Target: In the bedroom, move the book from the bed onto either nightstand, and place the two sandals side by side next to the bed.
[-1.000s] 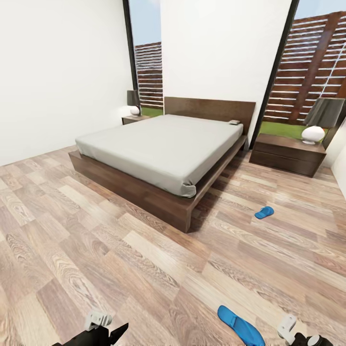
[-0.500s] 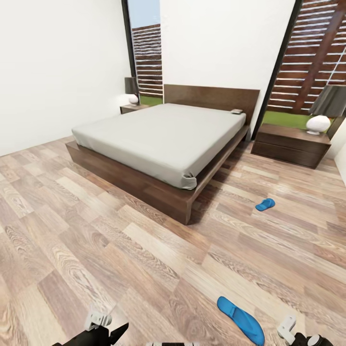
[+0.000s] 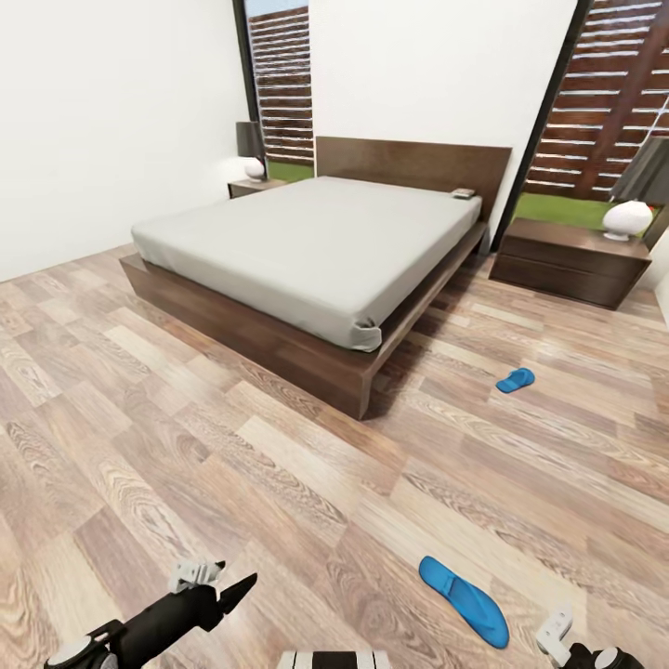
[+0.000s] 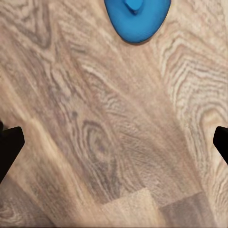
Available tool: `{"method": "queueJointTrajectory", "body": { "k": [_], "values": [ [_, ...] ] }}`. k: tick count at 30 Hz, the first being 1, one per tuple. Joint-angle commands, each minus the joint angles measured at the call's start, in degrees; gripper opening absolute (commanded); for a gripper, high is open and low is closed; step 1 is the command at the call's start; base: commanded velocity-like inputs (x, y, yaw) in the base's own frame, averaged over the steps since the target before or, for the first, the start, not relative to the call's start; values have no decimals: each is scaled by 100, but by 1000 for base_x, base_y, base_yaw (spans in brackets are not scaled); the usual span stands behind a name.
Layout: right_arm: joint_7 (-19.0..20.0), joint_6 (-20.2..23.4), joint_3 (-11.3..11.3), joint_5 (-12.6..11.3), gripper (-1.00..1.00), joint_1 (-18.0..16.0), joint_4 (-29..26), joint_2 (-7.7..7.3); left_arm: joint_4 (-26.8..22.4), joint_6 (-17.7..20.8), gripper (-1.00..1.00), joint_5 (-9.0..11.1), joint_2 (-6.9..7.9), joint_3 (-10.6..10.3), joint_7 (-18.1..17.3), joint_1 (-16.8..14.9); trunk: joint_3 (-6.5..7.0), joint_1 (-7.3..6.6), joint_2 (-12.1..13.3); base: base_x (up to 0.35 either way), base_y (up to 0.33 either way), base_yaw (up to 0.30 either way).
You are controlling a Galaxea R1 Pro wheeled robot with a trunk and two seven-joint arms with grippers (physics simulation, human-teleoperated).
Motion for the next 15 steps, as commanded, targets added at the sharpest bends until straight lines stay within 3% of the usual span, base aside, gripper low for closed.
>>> {"method": "queueJointTrajectory", "body": {
  "k": [1,4,12,14,15],
  "values": [
    [52,10,-11,57,100,-2,-10,2,-51,105,100,156,2,4,-4,-1,-27,1,-3,0,0,0],
    [52,14,-11,57,100,-2,-11,-2,-63,164,100,288,24,20,3,-1,-94,9,-7,0,0,0],
    [63,15,-11,57,100,-2,-22,-6,313,171,100,345,61,72,16,-1,-271,30,-18,0,0,0],
    [67,15,-11,57,100,-2,-26,-7,473,163,100,351,104,128,16,-1,-315,35,-21,0,0,0],
    [68,15,-11,57,100,-2,-29,-7,640,157,100,361,209,256,13,-1,-337,38,-22,0,0,0]
  ]
}}
